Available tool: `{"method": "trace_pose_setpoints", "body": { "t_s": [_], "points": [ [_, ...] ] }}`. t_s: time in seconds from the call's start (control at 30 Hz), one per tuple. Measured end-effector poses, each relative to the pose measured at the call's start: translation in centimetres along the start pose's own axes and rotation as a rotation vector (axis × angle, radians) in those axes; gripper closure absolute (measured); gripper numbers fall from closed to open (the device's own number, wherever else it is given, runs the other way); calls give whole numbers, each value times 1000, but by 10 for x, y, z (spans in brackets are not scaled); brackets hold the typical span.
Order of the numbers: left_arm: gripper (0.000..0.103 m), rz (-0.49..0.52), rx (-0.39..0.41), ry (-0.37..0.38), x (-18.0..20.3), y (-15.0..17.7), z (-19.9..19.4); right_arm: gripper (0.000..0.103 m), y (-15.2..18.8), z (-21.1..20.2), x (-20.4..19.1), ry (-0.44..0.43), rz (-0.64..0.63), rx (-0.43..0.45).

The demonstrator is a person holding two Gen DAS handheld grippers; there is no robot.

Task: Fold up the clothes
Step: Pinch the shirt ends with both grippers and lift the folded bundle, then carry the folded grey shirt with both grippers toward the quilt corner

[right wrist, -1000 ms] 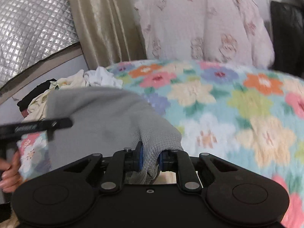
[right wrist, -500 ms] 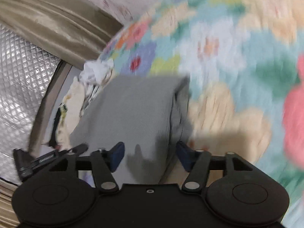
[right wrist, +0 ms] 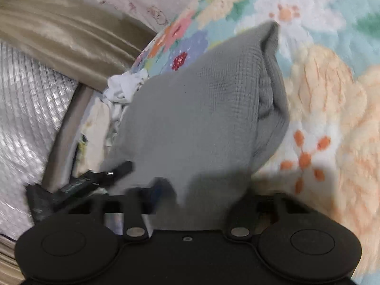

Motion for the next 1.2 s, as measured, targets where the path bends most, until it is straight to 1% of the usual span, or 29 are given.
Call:
{"method": "trace_pose_setpoints", "body": {
  "t_s": [0.1, 0.17, 0.2, 0.23, 0.27, 0.33, 0.4, 0.43, 0.47, 0.5, 0.57, 0.63, 0.67, 0.73, 0.77, 0.87, 0.9, 0.97, 1.03, 1.1, 1.2],
  "points": [
    [72, 147, 35, -64, 20, -4, -7, 83, 3, 0, -14, 49, -159, 24],
    [73, 245, 58, -107, 34, -7, -11, 84, 6, -4, -23, 85, -246, 47],
    [73, 280, 69, -121, 39, -8, -13, 85, 8, -6, -28, 102, -289, 58],
    [73, 291, 75, -120, 43, -9, -16, 85, 7, -8, -30, 113, -314, 66],
    [73, 287, 77, -103, 45, -11, -18, 85, 7, -10, -32, 125, -338, 74],
    [74, 255, 81, -51, 46, -15, -24, 86, -1, -25, -30, 137, -345, 66],
    [75, 222, 81, -36, 43, -18, -29, 86, -6, -23, -42, 156, -395, 53],
    [75, 205, 82, -30, 42, -19, -32, 86, -5, -21, -49, 174, -446, 44],
    [75, 190, 84, -32, 40, -20, -36, 86, -2, -23, -57, 194, -513, 49],
    [75, 178, 86, -45, 38, -22, -40, 86, 1, -22, -71, 217, -610, 62],
    [75, 156, 93, -77, 33, -26, -50, 86, 5, -21, -93, 218, -706, 63],
    [75, 141, 112, -125, 25, -33, -66, 86, 4, -17, -117, 196, -726, 53],
    [75, 121, 129, -134, 20, -37, -76, 86, 3, -10, -129, 197, -735, 46],
    [75, 11, 178, -118, -2, -44, -100, 86, 5, 4, -154, 206, -773, 32],
    [75, -42, 199, -131, -16, -44, -114, 86, 8, 11, -166, 213, -802, 24],
    [75, -141, 250, -203, -56, -44, -160, 86, 29, 39, -214, 168, -897, -63],
    [75, -160, 286, -217, -69, -45, -179, 86, 36, 48, -229, 153, -928, -92],
    [75, -195, 365, -273, -93, -49, -216, 87, 57, 66, -262, 114, -976, -140],
    [75, -219, 431, -351, -116, -50, -254, 87, 77, 83, -294, 75, -1025, -189],
    [75, -243, 488, -439, -140, -45, -288, 87, 105, 105, -331, 28, -1091, -220],
    [75, -295, 558, -555, -180, -28, -334, 87, 150, 140, -375, -55, -1204, -274]
  ]
}}
Point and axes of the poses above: each gripper's, at about its wrist camera, not at the fingertips, and z roughly the way its jaws point, x to its right, y to its underside, the point moved 8 cm from there along z, roughly the way its jaws point, and after that the axes turned 12 degrees about z, right-handed, at the moved point
